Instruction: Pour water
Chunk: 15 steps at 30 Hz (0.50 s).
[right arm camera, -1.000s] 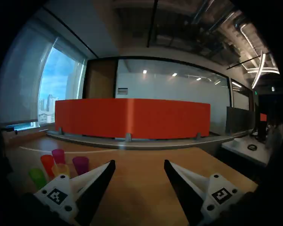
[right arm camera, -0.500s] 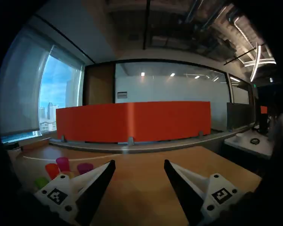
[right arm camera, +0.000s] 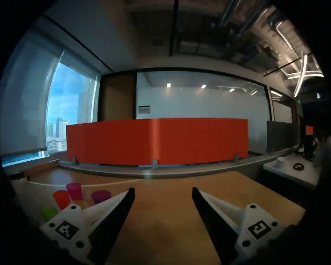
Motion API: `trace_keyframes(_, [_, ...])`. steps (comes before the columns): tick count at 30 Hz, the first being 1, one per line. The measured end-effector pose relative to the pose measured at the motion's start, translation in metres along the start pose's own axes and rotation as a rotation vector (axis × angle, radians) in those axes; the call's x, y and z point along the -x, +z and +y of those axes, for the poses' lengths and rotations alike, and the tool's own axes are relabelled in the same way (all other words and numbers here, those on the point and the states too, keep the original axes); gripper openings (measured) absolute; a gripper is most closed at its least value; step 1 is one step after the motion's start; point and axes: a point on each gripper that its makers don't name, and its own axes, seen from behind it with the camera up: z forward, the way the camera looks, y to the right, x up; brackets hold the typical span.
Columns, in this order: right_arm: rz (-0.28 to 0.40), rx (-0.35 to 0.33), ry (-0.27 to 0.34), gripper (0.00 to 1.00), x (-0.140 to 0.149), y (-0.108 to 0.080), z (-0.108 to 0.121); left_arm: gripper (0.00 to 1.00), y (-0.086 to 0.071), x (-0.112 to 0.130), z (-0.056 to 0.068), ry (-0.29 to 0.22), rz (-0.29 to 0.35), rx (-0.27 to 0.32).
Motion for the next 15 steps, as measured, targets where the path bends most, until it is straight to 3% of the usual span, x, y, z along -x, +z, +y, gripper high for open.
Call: trace_keyframes(15, [0.005,-0.001,-0.004,1.00,-0.005,0.002,0.001,0.98,0.002,0.014,-0.002,0.009,-0.027,0.000])
